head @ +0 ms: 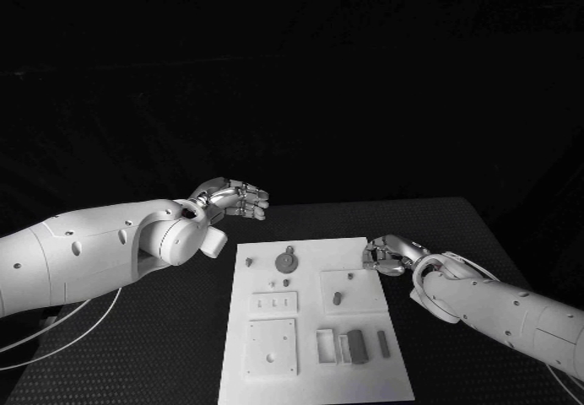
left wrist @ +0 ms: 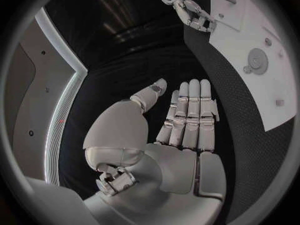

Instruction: Assemble the parts on the task board

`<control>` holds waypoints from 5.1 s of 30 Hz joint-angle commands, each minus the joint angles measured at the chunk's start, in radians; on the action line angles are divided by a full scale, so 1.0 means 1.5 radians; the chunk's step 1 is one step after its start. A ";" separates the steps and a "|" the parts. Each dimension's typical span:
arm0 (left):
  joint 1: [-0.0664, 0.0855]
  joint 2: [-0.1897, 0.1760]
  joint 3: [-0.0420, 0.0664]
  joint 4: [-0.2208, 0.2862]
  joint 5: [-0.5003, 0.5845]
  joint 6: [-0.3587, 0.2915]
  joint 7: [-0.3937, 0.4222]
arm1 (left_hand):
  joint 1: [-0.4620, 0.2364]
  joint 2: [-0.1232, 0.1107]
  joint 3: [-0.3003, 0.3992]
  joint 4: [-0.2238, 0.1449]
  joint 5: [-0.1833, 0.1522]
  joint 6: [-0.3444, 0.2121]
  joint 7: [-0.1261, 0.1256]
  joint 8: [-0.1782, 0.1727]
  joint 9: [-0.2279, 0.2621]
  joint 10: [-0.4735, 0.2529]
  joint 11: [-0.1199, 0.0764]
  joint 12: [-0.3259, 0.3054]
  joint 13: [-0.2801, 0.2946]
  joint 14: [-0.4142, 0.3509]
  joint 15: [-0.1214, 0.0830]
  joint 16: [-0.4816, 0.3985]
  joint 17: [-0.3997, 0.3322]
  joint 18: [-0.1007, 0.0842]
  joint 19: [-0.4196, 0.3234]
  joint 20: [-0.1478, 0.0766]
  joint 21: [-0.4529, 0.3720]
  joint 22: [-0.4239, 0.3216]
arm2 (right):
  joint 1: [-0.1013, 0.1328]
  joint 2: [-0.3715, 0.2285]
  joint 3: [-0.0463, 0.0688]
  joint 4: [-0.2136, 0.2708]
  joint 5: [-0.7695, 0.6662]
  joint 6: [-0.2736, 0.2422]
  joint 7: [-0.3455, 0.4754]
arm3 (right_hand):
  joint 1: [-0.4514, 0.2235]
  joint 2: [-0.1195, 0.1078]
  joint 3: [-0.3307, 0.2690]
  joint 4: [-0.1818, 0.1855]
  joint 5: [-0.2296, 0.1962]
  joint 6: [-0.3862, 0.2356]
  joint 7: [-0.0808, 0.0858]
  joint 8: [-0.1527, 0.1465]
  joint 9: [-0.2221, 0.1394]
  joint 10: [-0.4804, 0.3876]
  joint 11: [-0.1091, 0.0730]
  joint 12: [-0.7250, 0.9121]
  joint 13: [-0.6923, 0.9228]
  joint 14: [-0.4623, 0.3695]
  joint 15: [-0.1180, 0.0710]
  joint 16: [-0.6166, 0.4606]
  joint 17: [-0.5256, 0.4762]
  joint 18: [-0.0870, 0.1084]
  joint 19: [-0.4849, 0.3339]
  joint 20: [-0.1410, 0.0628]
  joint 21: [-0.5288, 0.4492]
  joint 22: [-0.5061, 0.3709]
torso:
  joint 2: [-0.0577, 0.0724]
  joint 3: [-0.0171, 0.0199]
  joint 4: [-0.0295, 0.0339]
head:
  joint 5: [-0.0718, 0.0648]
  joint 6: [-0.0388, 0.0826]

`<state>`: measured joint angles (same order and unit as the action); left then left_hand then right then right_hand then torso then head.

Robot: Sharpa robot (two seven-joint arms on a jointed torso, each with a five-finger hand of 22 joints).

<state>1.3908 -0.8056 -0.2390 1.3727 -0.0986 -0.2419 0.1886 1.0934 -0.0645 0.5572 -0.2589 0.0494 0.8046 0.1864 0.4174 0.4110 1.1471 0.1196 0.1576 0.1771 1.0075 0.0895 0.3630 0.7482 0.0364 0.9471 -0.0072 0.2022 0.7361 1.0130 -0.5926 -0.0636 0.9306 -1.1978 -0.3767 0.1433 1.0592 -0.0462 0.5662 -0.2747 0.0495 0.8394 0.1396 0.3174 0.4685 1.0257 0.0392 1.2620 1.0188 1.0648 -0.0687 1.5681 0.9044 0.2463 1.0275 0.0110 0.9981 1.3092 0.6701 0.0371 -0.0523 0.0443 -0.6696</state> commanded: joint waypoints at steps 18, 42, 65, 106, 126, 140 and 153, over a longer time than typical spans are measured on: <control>0.001 -0.001 0.001 0.003 -0.006 0.008 0.002 | -0.003 0.001 0.000 0.004 0.001 0.000 0.000 -0.004 0.002 0.006 0.001 -0.004 0.001 0.004 0.000 -0.004 0.002 -0.005 0.000 -0.002 -0.004 0.001 | -0.001 0.000 0.000 0.006 -0.022 -0.050 0.014 | 0.014 0.043 0.006 -0.011 0.001 0.118 -0.028 0.033 0.026 -0.021 -0.033 0.011 -0.007 0.034 -0.027 0.011 0.026 0.010 0.012 -0.010 0.013 0.010 | 0.000 0.0000 -0.0005 | 0.000 -0.001; 0.000 0.028 0.000 0.004 -0.204 0.068 -0.191 | -0.075 -0.027 -0.030 0.058 0.000 0.044 -0.019 0.010 0.008 0.037 -0.013 0.006 0.014 0.026 -0.009 -0.001 0.023 -0.003 0.014 -0.009 0.000 0.010 | 0.071 -0.023 0.006 0.213 -0.141 -0.004 -0.111 | 0.015 0.040 0.005 -0.011 0.001 0.122 -0.030 0.035 0.030 -0.017 -0.035 0.012 -0.008 0.036 -0.029 0.011 0.023 0.010 0.015 -0.012 0.015 0.010 | -0.007 -0.0039 -0.0029 | 0.008 0.016; -0.005 0.057 0.000 0.039 -0.196 0.083 -0.238 | -0.115 0.003 -0.088 0.044 0.000 0.058 -0.022 -0.007 -0.004 0.058 -0.026 0.017 0.039 0.039 -0.023 0.015 0.071 -0.004 0.029 -0.024 0.009 0.027 | 0.086 0.017 0.006 0.288 -0.176 0.000 -0.153 | 0.019 0.035 0.004 -0.011 0.001 0.124 -0.032 0.036 0.032 -0.013 -0.037 0.012 -0.009 0.044 -0.031 0.011 0.026 0.010 0.019 -0.015 0.016 0.009 | -0.011 -0.0079 -0.0013 | 0.018 0.016; -0.005 0.062 0.000 0.043 -0.216 0.067 -0.267 | -0.092 0.043 -0.074 0.023 0.000 0.083 -0.030 -0.011 -0.010 0.070 -0.033 0.017 0.060 0.054 -0.030 0.007 0.099 -0.006 0.036 -0.029 0.006 0.036 | 0.086 0.030 0.009 0.319 -0.180 0.005 -0.160 | 0.019 0.033 0.003 -0.011 0.001 0.124 -0.033 0.036 0.035 -0.010 -0.038 0.010 -0.012 0.049 -0.033 0.010 0.027 0.010 0.022 -0.017 0.016 0.008 | -0.011 -0.0077 -0.0030 | 0.018 0.008; -0.005 0.061 0.000 0.044 -0.217 0.049 -0.274 | -0.052 0.075 -0.006 0.003 0.000 0.131 -0.051 0.005 0.001 0.113 -0.052 0.032 0.084 0.076 -0.038 0.005 0.123 -0.011 0.050 -0.037 0.010 0.048 | 0.086 0.032 0.009 0.329 -0.180 0.011 -0.164 | 0.019 0.033 0.003 -0.011 0.001 0.124 -0.033 0.036 0.035 -0.009 -0.038 0.010 -0.012 0.049 -0.033 0.009 0.026 0.010 0.023 -0.017 0.016 0.008 | -0.011 -0.0062 -0.0037 | 0.020 0.006; -0.012 0.067 0.000 0.037 -0.174 0.022 -0.285 | -0.074 0.077 0.024 -0.018 0.092 0.152 -0.060 0.005 0.020 0.126 -0.059 0.030 0.110 0.090 -0.044 -0.006 0.156 -0.019 0.052 -0.045 0.009 0.067 | 0.085 0.037 0.009 0.318 -0.160 0.001 -0.161 | 0.015 0.024 0.002 -0.010 0.001 0.115 -0.031 0.030 0.035 -0.012 -0.037 0.005 -0.015 0.038 -0.033 0.006 0.009 0.010 0.021 -0.017 0.013 0.006 | -0.010 -0.0077 -0.0044 | 0.019 0.004; -0.012 0.063 0.000 0.037 -0.170 0.016 -0.296 | -0.096 0.070 0.053 -0.021 0.135 0.168 -0.068 0.006 0.047 0.139 -0.068 0.039 0.147 0.104 -0.051 -0.009 0.197 -0.024 0.049 -0.052 0.009 0.087 | 0.082 0.026 0.008 0.303 -0.121 -0.046 -0.137 | -0.021 -0.052 -0.009 0.000 0.001 -0.003 0.019 -0.044 0.003 -0.052 0.011 -0.013 -0.024 0.000 0.012 -0.004 -0.012 0.010 0.005 -0.007 -0.005 0.002 | -0.011 -0.0064 -0.0028 | 0.020 0.000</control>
<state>1.3724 -0.7120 -0.2405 1.4259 -0.3679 -0.2091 -0.2492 0.9569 0.0450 0.6303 -0.2902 0.2504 1.0100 0.1238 0.4260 0.4189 1.3488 0.0180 0.2114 0.3967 1.1576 0.0109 0.3521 1.0426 0.0149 1.0184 -0.0791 0.2176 0.8670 1.1371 -0.5491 -0.0512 1.3898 -1.4036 -0.4119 -0.0917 1.0293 -0.1137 0.5574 -0.2744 0.0495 0.8243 0.1546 0.2549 0.4734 1.0413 0.0234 1.2465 0.9827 1.0643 -0.0544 1.5673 0.8879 0.2460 1.0410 0.0003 0.9967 1.3092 0.6543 0.0265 -0.0567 0.0719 -0.6679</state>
